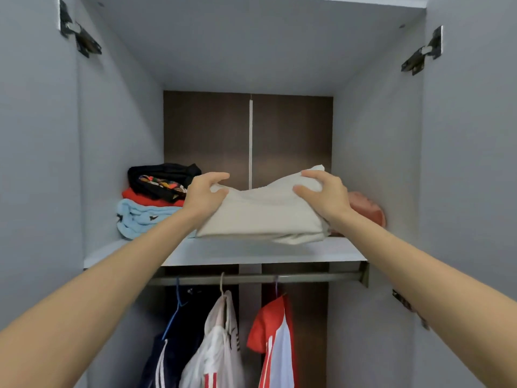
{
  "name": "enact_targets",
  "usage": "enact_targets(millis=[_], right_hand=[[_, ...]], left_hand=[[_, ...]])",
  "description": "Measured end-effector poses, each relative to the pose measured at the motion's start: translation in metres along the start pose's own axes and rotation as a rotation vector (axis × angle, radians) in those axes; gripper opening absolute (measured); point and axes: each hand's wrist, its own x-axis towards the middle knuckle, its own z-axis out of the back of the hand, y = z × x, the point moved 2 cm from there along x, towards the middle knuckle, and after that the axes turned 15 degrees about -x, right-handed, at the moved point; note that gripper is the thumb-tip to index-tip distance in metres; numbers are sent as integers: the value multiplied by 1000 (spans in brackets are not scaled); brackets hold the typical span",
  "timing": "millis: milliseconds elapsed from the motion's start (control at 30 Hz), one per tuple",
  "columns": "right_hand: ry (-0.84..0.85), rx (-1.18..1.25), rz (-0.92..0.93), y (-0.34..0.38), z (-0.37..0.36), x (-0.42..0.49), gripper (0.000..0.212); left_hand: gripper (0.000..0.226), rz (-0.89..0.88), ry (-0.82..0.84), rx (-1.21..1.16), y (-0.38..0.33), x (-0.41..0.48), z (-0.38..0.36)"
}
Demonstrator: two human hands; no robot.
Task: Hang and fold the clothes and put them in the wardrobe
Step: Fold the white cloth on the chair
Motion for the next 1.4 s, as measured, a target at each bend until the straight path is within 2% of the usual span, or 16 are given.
enact_targets(millis=[200, 467, 533, 600, 667, 733, 800, 833, 900, 967, 1033, 1200, 1400], right_hand=[[-57, 42, -7, -15, -58, 82, 40], [-46, 54, -37, -43, -139, 169, 39], [-12, 23, -58, -57, -163, 174, 37], [60, -43, -108, -72, -184, 173, 37], [152, -263, -161, -78, -192, 178, 39], [128, -579, -124, -69, -186, 188, 40], [33, -675, 37, -49, -179, 199, 38], [40, -655, 114, -41, -181, 203, 38], [199, -616, 178, -36, -195, 206, 44], [419, -629, 124, -51, -218, 202, 49], [518, -552, 30, -74, -232, 195, 51], [539, -442, -80, -90, -239, 189, 51], [366, -282, -30, -78, -215, 171, 43]], left_hand=[[26, -74, -46, -14, 58, 92, -20], [32, -92, -60, 180, 128, 183, -42], [26, -43, 23, 357, 151, 186, -46], [29, 61, 165, 650, 168, 185, -52], [32, 65, 194, 793, 169, 188, -54], [33, -21, 173, 786, 159, 195, -60], [35, -49, 186, 681, 149, 200, -71], [35, -21, 223, 628, 146, 200, -78], [40, 65, 334, 597, 149, 197, -93], [47, 121, 417, 618, 159, 190, -104], [51, 140, 439, 616, 171, 186, -111], [52, 168, 453, 631, 174, 177, -118], [50, 117, 419, 537, 153, 166, -100]])
